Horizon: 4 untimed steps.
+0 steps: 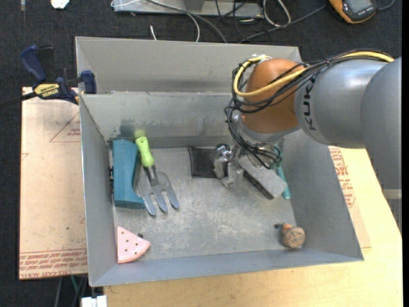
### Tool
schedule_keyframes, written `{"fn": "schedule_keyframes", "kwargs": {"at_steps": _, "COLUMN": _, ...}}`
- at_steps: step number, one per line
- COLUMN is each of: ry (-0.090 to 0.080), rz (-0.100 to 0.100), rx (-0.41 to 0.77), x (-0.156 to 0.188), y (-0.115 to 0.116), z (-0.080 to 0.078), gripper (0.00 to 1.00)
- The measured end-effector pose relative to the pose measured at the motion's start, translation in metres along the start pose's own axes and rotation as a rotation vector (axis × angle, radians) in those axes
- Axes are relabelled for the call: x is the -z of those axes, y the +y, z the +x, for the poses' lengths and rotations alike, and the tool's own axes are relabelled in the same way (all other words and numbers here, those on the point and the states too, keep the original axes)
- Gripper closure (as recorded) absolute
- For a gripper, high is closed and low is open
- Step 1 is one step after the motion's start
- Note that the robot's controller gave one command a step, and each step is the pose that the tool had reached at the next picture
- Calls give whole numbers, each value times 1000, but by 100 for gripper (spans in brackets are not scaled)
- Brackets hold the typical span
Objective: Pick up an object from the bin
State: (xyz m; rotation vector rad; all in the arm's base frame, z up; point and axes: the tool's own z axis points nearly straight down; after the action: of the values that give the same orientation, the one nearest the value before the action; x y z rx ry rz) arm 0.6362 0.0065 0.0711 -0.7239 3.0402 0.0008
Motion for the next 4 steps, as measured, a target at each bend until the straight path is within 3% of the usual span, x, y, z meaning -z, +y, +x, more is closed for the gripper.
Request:
{"fn": "schedule_keyframes", "kwargs": {"at_steps": 2, "ry": -3, "rz": 0, "rx": -2, "x": 5, "y": 0, "z": -1, "gripper": 100}}
{"fn": "schedule_keyframes", "kwargs": {"at_steps": 4, "ry": -7, "rz": -2, "rx": -6, "x": 12, "y": -18, "z": -6, "gripper": 100}}
